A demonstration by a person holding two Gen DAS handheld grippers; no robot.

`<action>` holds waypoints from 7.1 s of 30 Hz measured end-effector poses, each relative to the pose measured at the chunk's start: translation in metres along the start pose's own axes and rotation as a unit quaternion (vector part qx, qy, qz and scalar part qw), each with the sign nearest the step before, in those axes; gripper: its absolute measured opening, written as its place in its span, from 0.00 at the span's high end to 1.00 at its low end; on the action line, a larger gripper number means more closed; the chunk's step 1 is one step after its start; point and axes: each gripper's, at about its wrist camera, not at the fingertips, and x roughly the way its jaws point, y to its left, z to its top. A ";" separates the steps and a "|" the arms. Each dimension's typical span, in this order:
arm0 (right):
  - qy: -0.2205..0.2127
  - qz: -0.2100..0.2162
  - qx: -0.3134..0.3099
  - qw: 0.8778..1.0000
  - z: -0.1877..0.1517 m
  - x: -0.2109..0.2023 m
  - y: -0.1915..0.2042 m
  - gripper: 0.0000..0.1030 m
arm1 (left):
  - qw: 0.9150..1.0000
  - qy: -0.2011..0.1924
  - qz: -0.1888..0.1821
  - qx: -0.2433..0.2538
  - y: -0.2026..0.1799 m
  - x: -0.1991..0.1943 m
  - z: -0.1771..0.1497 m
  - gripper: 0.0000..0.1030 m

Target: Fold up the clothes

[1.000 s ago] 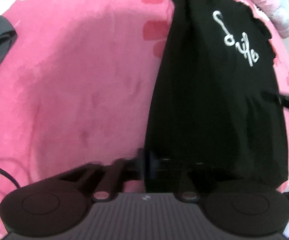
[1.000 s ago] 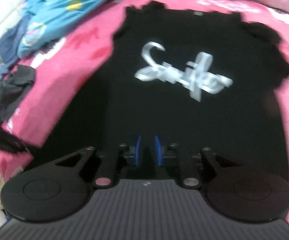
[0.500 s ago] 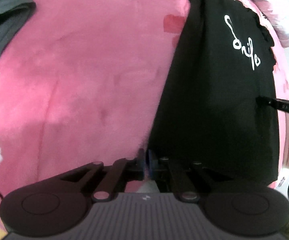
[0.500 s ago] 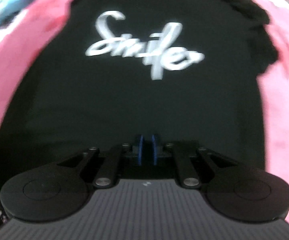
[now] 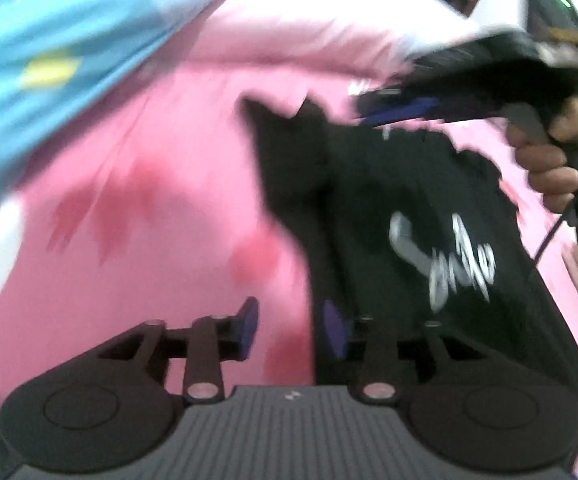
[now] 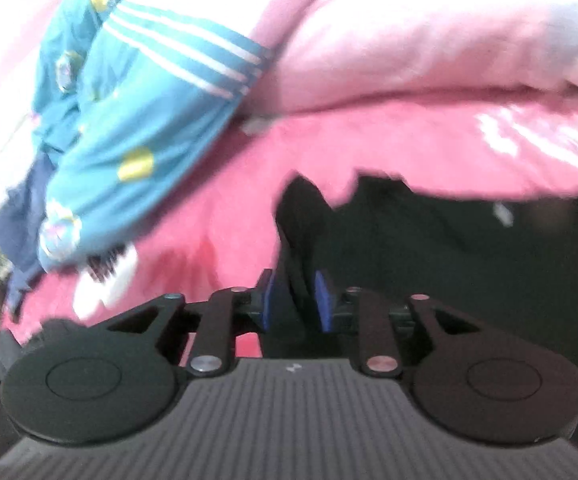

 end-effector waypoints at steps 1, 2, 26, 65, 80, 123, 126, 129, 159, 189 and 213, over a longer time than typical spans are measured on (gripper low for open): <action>0.011 0.003 0.003 1.000 0.012 0.010 -0.002 0.69 | 1.000 -0.012 0.003 0.008 -0.008 0.013 0.011 0.58; 0.023 0.006 0.006 1.000 0.024 0.020 -0.005 0.68 | 1.000 -0.021 0.007 0.011 -0.015 0.026 0.023 0.58; 0.146 -0.079 -0.071 0.984 0.073 0.149 0.010 0.88 | 0.988 -0.011 0.021 -0.150 0.013 0.085 0.055 0.89; 0.024 0.179 -0.255 0.950 0.059 0.173 0.148 0.99 | 0.901 -0.094 0.129 -0.402 0.105 -0.010 -0.003 0.94; 0.017 0.224 -0.215 0.950 0.083 0.135 0.102 0.46 | 0.903 -0.055 0.149 -0.400 0.115 0.008 -0.024 0.94; 0.047 0.071 -0.274 0.958 0.055 0.092 0.040 0.96 | 0.898 -0.129 0.162 -0.388 0.128 -0.022 -0.038 0.70; 0.075 0.111 -0.320 0.938 0.039 0.089 0.069 0.96 | 0.895 -0.127 0.163 -0.396 0.134 -0.033 -0.044 0.71; 0.128 0.170 -0.385 0.898 0.010 0.104 0.111 0.96 | 0.895 -0.122 0.157 -0.400 0.136 -0.041 -0.050 0.71; 0.025 0.092 -0.266 0.959 0.056 0.114 0.121 0.95 | 0.905 -0.088 0.105 -0.403 0.144 -0.019 -0.063 0.91; 0.075 -0.065 -0.110 0.989 -0.034 0.031 -0.025 0.94 | 0.947 -0.050 0.161 -0.274 0.122 0.005 -0.029 0.92; -0.086 -0.163 0.129 0.974 -0.075 -0.153 -0.237 0.56 | 0.985 -0.050 0.057 -0.154 -0.084 0.073 0.079 0.65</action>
